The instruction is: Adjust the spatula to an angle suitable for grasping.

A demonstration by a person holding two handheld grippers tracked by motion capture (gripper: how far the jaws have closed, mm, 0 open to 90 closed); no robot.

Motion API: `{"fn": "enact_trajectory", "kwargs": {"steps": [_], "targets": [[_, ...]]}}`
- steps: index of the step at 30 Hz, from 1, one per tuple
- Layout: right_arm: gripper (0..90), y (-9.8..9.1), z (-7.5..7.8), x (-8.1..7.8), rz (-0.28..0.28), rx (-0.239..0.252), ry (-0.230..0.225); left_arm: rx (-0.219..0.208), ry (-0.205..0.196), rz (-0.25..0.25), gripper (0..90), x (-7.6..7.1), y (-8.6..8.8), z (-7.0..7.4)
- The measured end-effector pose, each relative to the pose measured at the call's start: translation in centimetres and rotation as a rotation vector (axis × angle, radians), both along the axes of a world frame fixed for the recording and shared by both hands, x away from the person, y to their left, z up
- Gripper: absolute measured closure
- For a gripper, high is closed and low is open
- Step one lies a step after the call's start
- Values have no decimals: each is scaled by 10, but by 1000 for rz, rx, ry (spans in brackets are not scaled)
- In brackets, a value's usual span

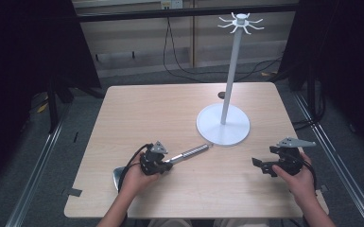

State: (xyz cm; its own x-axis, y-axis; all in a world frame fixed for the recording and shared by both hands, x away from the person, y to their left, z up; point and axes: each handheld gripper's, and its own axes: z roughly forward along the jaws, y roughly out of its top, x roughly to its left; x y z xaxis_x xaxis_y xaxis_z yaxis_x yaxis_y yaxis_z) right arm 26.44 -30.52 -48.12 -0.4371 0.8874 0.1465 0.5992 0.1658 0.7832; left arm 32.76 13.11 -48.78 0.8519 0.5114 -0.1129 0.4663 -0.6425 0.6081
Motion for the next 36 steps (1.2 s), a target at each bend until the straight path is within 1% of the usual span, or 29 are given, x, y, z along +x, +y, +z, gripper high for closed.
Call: {"fn": "enact_trajectory", "kwargs": {"steps": [1,2,5,6,7,8,9,10,11,12,13,14,15,18,19,21,23,28,29,30,33,34,35,36], "targets": [[66,0,0,0,0,0,-1,19,-3,-23,890,2,2,1],[66,0,0,0,-1,0,0,22,-4,-25,890,2,2,1],[66,0,0,0,-3,-5,-2,22,-1,-29,889,3,3,1],[66,0,0,0,-3,-5,-3,16,2,-23,888,2,2,1],[66,-1,0,0,0,-3,-2,-4,9,-1,883,1,2,1],[66,-1,0,0,0,-2,-2,8,6,-19,869,2,3,3],[66,-1,0,0,0,0,-4,13,2,-23,859,2,4,6],[66,-1,1,0,-1,2,-3,2,2,-21,848,2,5,8],[66,-1,1,0,1,-2,-5,-23,0,0,829,1,5,9],[66,-1,1,0,1,-1,-5,-30,-4,6,795,1,7,12],[66,-1,1,0,1,2,-4,-23,-13,2,752,1,8,15],[66,-1,0,0,1,2,-4,-15,-32,1,744,1,9,16],[66,-1,0,0,-1,4,-2,-13,-39,16,725,1,10,18],[66,-1,0,0,0,2,-3,23,-59,37,677,4,15,19],[66,-1,0,0,-1,4,-3,37,-47,35,672,5,17,19],[66,-1,0,0,-3,6,-2,48,-26,43,649,7,19,18],[66,-2,0,0,-4,9,-3,71,-30,47,631,9,21,17],[66,-2,0,0,-6,11,2,77,-10,54,596,11,22,15],[66,-2,0,0,-6,12,3,83,-11,47,582,12,23,14],[66,-2,0,0,-6,12,3,75,-2,49,574,12,22,13],[66,-3,0,0,-7,13,3,98,7,43,554,13,21,11],[66,-3,0,0,-7,13,2,103,10,34,550,13,20,10],[66,-3,0,0,-6,12,3,110,12,37,550,13,19,10],[66,-3,0,0,-8,10,2,125,11,25,550,14,19,10]]}}
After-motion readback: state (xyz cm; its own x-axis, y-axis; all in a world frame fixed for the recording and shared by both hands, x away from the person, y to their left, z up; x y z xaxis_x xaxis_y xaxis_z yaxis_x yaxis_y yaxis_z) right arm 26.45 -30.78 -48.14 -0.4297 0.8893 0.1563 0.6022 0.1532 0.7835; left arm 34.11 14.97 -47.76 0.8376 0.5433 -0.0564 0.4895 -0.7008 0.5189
